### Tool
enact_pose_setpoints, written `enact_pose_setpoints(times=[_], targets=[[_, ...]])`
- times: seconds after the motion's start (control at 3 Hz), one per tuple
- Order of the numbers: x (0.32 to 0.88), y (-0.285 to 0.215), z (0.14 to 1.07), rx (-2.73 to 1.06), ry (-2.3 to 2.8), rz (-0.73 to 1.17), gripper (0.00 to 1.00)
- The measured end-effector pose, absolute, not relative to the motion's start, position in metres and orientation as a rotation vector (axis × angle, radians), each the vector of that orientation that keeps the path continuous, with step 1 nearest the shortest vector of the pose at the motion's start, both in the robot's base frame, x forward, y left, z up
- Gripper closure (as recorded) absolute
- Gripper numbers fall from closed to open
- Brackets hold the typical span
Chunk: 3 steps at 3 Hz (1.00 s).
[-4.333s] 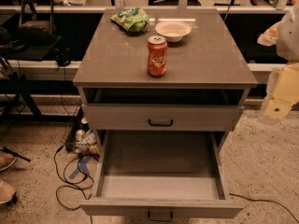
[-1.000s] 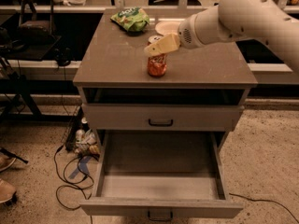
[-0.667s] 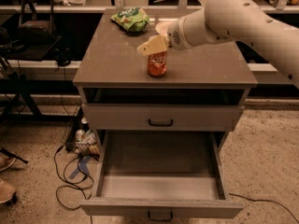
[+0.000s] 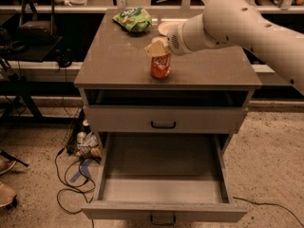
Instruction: Place coke can into middle drawer
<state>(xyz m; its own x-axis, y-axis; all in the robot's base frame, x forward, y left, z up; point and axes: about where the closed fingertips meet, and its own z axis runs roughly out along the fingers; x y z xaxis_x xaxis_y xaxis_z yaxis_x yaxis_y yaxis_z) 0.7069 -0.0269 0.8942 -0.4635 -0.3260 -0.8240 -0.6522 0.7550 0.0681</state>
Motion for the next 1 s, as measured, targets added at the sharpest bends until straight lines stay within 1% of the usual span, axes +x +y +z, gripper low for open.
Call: enact_pose_setpoints(times=[0.33,0.67,1.0], targets=[[0.673,-0.068,0.893,-0.693,2.166,0.436,0.87],[0.614,-0.129,0.901,-0.633,2.295,0.350,1.00],[0.580,-0.150,0.900,-0.615,2.373,0.345,1.00]])
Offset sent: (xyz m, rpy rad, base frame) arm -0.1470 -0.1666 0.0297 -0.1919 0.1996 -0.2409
